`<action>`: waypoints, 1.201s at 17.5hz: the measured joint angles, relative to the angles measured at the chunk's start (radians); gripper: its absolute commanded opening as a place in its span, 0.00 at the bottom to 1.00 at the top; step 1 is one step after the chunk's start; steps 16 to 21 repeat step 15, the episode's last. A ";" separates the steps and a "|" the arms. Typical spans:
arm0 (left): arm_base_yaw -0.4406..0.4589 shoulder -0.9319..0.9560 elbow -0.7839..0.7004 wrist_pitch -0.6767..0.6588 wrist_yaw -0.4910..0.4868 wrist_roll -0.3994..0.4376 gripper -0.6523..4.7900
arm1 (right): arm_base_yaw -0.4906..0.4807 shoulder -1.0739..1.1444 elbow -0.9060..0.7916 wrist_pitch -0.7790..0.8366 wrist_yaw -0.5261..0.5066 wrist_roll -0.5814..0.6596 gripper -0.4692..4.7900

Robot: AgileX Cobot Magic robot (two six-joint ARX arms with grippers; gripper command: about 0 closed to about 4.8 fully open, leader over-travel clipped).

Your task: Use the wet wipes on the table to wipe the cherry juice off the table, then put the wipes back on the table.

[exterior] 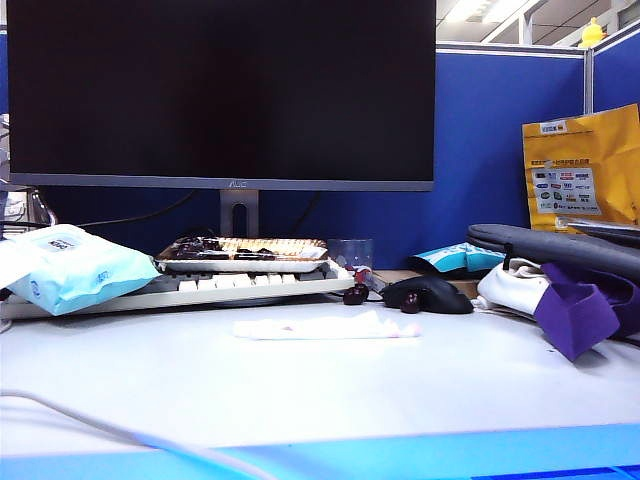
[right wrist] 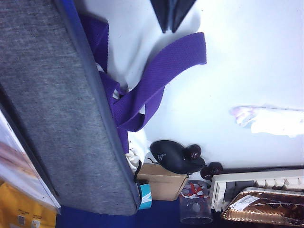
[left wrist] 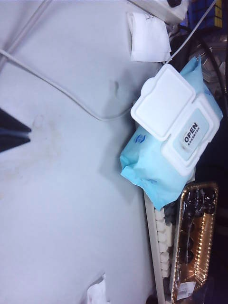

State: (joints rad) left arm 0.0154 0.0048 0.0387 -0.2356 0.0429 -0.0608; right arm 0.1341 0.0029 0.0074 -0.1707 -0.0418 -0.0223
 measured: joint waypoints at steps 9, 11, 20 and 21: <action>0.000 0.000 0.000 0.000 0.000 0.000 0.11 | 0.000 0.000 0.000 0.000 0.012 0.000 0.08; 0.000 0.000 0.000 0.000 0.000 0.000 0.11 | 0.000 0.000 0.000 0.000 0.012 0.000 0.08; 0.000 0.000 0.000 0.000 0.000 0.000 0.11 | 0.000 0.000 0.000 0.000 0.012 0.000 0.08; 0.000 0.000 0.000 0.000 0.000 0.000 0.11 | 0.000 0.000 0.000 0.000 0.012 0.000 0.08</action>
